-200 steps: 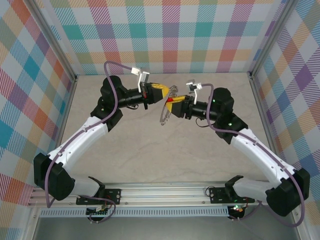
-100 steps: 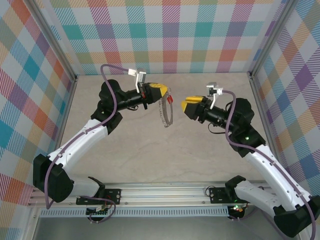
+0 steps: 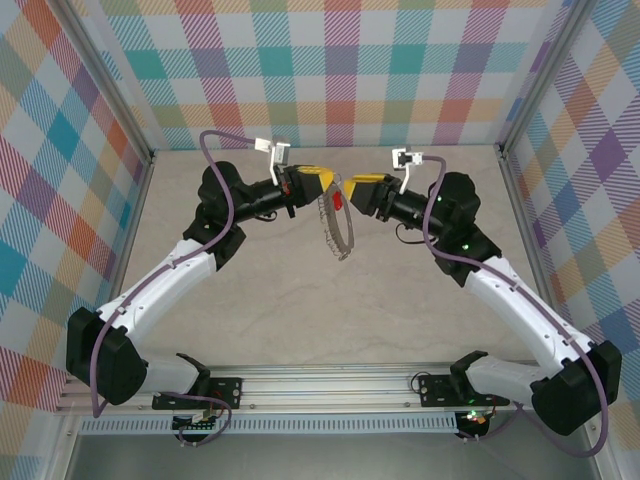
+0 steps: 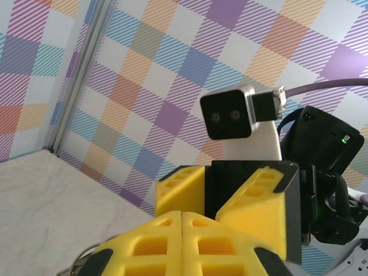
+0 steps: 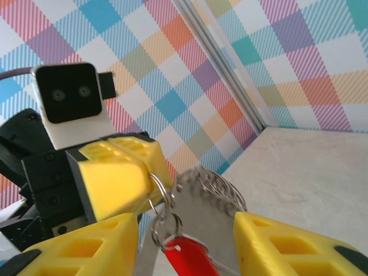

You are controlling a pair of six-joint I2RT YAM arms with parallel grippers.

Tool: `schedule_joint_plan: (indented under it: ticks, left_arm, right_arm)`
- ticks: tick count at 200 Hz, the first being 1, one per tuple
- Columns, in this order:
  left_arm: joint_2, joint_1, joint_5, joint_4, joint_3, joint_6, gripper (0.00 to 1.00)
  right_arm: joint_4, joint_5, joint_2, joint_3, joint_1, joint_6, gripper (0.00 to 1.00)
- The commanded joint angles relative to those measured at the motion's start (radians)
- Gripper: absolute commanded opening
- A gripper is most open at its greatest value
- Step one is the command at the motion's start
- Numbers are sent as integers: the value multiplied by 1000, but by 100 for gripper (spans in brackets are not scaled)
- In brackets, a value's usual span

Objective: Put the keys on the keyring

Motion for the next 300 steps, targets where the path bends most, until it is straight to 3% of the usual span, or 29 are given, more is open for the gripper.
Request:
schedule_joint_plan:
  ticks: [1, 76, 131, 162, 182, 228, 261, 287, 300]
  left_arm:
    - [-13, -5, 5, 67, 13, -8, 0]
    - [0, -6, 8, 66, 29, -9, 0]
    - [9, -6, 9, 67, 33, -10, 0]
    - [15, -6, 10, 67, 37, -11, 0]
    - [13, -6, 10, 65, 34, -12, 0]
    - [13, -7, 6, 67, 37, -13, 0]
    - [15, -8, 3, 55, 45, -13, 0]
    - [8, -5, -23, -79, 88, 65, 0]
    - [-4, 3, -23, -149, 112, 114, 12]
  right_arm:
    - [81, -37, 19, 49, -5, 12, 47]
    - [90, -98, 88, 97, -5, 32, 36]
    - [105, -118, 81, 69, -5, 40, 15]
    - [124, -168, 97, 80, -5, 54, 15]
    - [124, -192, 109, 90, -5, 59, 23]
    - [115, -188, 105, 86, -6, 53, 6]
    - [47, -173, 86, 92, -6, 8, 0]
    - [-107, -165, 71, 143, -25, -84, 0]
    - [-201, -182, 74, 186, -39, -145, 0]
